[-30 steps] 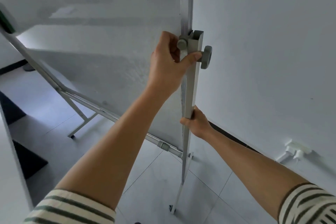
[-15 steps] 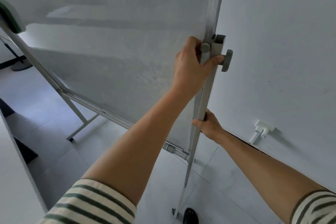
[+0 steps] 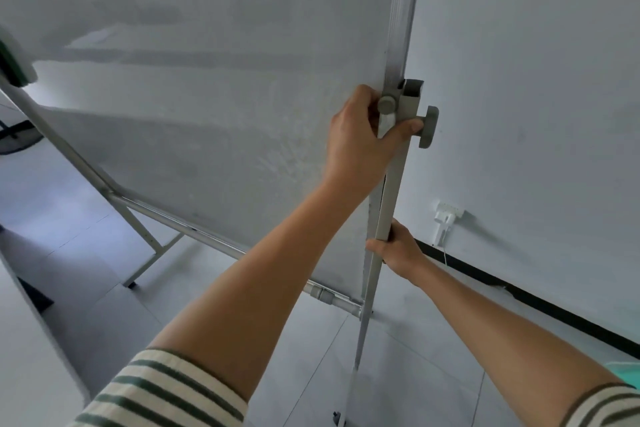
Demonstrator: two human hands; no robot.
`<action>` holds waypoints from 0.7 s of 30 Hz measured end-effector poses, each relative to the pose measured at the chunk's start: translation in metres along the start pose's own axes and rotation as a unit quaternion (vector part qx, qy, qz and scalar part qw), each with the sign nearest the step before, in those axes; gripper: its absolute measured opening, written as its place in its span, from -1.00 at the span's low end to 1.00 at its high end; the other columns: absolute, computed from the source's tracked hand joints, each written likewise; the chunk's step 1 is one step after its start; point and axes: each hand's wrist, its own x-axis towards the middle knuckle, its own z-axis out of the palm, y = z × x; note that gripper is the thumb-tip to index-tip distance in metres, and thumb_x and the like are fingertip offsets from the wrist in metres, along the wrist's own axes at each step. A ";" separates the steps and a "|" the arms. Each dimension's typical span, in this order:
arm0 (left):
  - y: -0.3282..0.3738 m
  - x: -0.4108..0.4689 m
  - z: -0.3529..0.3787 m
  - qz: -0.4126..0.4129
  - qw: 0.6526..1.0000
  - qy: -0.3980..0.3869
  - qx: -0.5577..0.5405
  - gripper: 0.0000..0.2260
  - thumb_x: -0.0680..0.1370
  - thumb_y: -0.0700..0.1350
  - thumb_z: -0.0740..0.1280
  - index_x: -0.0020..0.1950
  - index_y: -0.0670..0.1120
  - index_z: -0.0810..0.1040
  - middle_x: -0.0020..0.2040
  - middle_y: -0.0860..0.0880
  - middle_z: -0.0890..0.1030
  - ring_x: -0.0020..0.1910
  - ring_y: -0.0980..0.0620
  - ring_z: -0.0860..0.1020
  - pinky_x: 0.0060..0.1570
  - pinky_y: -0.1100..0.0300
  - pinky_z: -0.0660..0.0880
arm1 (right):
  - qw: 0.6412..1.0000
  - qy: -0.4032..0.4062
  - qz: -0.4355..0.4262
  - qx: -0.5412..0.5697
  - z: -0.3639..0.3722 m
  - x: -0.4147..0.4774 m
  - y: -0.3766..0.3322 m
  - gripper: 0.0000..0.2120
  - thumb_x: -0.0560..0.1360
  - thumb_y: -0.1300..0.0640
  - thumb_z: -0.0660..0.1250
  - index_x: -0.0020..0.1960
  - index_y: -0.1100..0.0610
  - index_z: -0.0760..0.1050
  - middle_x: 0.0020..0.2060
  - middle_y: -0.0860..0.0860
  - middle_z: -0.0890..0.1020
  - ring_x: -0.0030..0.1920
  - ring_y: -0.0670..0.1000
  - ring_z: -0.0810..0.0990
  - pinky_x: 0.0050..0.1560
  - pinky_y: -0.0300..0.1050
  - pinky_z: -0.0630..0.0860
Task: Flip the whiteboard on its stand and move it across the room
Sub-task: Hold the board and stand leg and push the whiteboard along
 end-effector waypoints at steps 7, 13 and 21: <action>0.046 -0.061 0.050 -0.013 1.000 0.021 -0.016 -0.69 0.37 -0.07 0.52 -0.11 -0.14 0.44 -0.31 0.10 0.46 -0.32 0.08 0.44 -0.18 0.01 0.58 | 1.000 -0.012 -0.008 -0.015 -0.051 -0.061 0.038 -0.82 0.31 0.08 0.39 -0.23 0.01 0.37 -0.35 -0.07 0.47 -0.29 -0.01 0.44 -0.18 -0.05 0.42; 0.091 -0.114 0.080 -0.008 1.000 0.003 -0.023 -0.70 0.37 -0.07 0.52 -0.15 -0.12 0.42 -0.32 0.10 0.46 -0.33 0.08 0.44 -0.20 -0.03 0.58 | 1.000 0.012 0.000 -0.012 -0.086 -0.126 0.062 -0.81 0.27 0.04 0.37 -0.26 -0.05 0.34 -0.37 -0.09 0.46 -0.31 -0.02 0.43 -0.21 -0.08 0.40; 0.137 -0.187 0.115 0.028 0.998 -0.029 -0.051 -0.67 0.35 -0.02 0.53 -0.11 -0.17 0.48 -0.34 0.11 0.45 -0.39 0.15 0.38 -0.32 0.21 0.45 | 0.994 0.102 0.031 -0.008 -0.114 -0.224 0.093 -0.80 0.34 0.14 0.38 -0.22 -0.02 0.35 -0.32 -0.07 0.47 -0.28 -0.02 0.45 -0.19 -0.11 0.41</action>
